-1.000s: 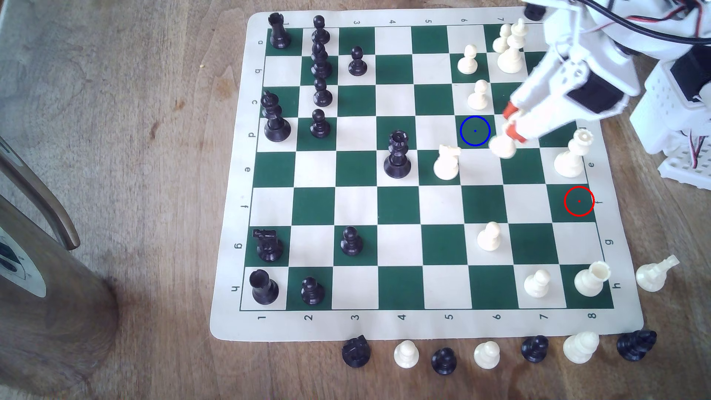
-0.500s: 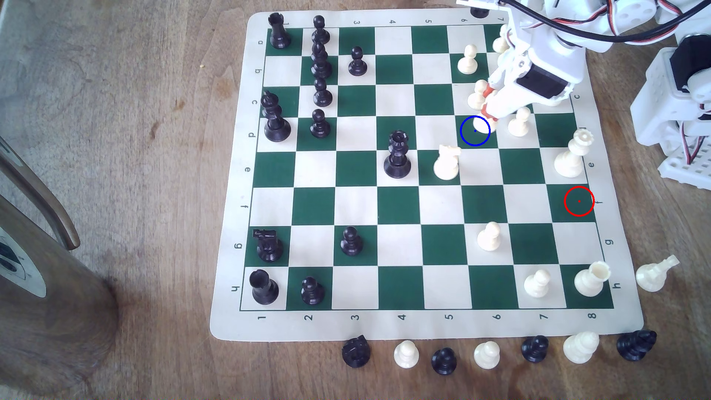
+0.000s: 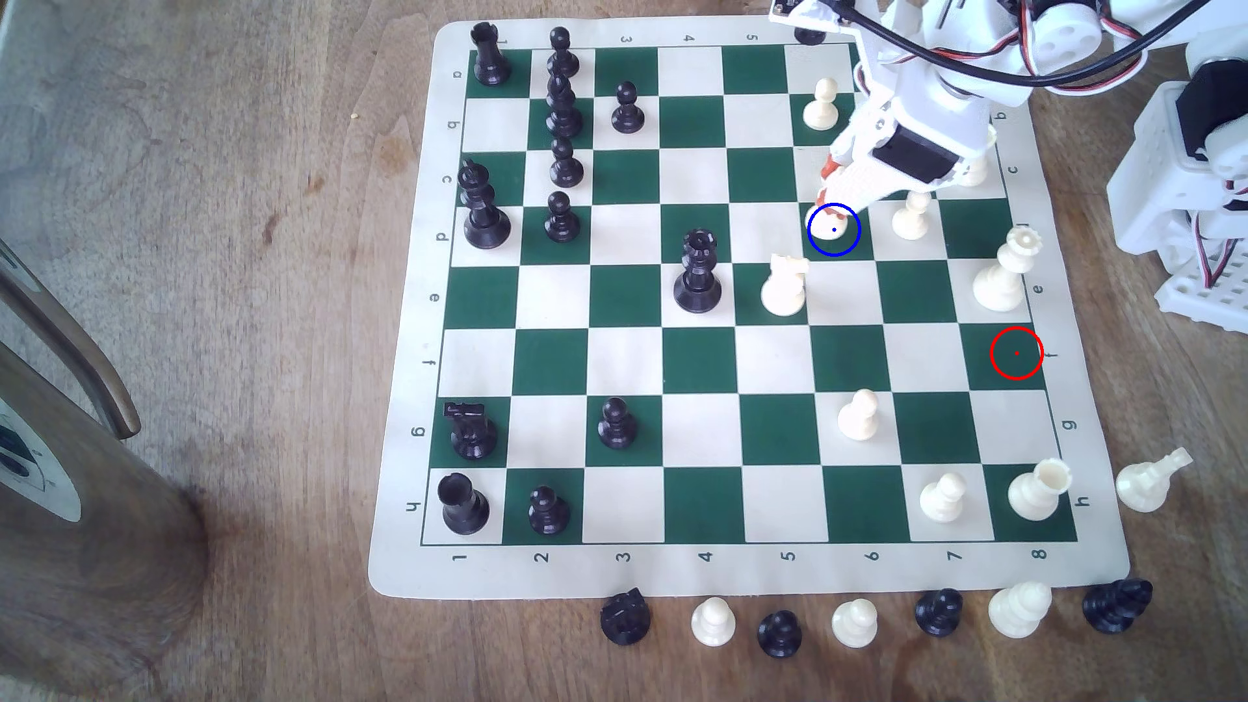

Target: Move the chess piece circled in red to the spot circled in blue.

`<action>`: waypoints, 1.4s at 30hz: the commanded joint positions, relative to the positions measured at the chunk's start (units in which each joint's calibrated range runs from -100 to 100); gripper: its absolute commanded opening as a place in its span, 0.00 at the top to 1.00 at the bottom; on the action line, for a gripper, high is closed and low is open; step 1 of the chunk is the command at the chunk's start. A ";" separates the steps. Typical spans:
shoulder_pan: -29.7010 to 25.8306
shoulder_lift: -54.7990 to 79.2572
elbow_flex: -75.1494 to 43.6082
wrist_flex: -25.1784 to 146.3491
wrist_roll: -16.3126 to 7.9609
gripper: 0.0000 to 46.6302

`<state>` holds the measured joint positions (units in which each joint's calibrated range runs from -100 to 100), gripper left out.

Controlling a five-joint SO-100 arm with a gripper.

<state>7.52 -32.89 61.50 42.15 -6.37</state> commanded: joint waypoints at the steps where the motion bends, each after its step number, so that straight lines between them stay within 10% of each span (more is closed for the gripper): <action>1: 0.03 0.54 -0.85 -1.04 0.54 0.99; 16: 0.10 1.22 0.69 0.03 2.10 0.99; 23: 0.26 1.39 0.78 0.03 2.10 0.63; 42: 3.70 -9.05 -0.67 0.85 2.10 0.29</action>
<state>10.84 -37.24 63.22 42.79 -4.27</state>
